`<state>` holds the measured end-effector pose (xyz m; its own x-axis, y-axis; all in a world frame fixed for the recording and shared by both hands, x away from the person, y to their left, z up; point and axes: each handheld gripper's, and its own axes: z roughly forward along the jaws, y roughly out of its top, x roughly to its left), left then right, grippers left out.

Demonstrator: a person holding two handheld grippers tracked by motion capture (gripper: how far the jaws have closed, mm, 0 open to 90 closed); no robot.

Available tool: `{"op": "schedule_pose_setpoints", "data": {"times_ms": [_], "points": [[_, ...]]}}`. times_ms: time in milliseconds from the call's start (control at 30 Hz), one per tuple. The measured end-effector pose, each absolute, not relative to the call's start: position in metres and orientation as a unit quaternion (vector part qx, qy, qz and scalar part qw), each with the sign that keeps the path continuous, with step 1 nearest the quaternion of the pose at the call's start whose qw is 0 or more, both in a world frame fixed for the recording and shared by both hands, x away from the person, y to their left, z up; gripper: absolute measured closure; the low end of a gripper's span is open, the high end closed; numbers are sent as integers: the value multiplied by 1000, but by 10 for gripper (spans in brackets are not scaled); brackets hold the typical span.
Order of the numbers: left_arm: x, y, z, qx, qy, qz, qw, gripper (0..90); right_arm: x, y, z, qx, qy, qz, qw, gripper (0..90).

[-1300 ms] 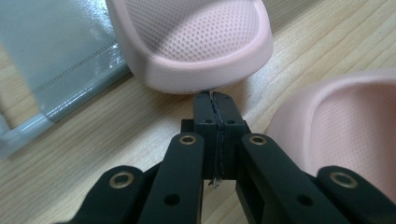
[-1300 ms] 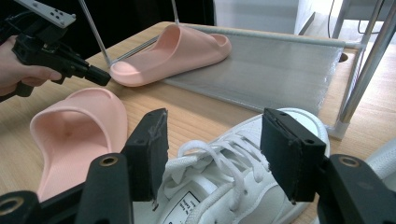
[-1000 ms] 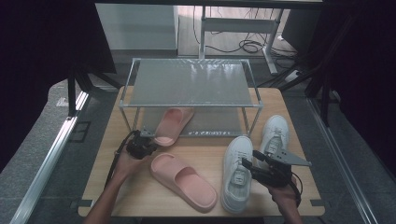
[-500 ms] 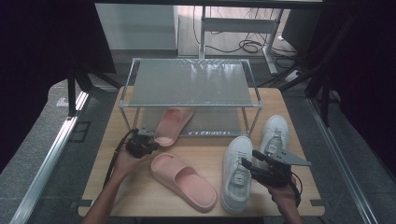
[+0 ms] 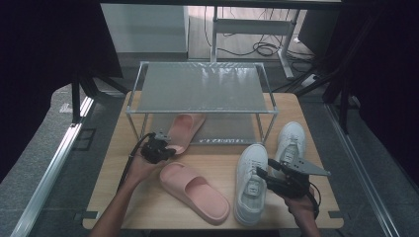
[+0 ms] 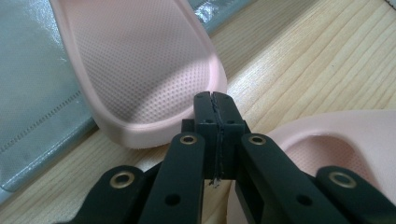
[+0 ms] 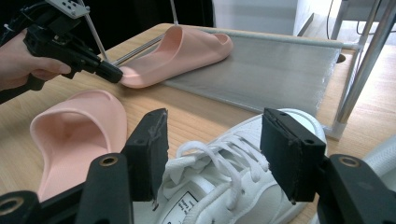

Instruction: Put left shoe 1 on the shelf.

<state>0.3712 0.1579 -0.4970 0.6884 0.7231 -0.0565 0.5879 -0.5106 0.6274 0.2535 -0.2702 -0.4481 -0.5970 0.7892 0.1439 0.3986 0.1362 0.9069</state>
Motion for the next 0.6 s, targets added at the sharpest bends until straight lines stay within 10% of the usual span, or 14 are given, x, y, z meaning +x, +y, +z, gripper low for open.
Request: {"op": "schedule_pose_setpoints", "data": {"times_ms": [600], "points": [[383, 134, -500, 867, 371, 99, 318, 900, 253, -272, -448, 408, 728, 517, 190, 424]]}}
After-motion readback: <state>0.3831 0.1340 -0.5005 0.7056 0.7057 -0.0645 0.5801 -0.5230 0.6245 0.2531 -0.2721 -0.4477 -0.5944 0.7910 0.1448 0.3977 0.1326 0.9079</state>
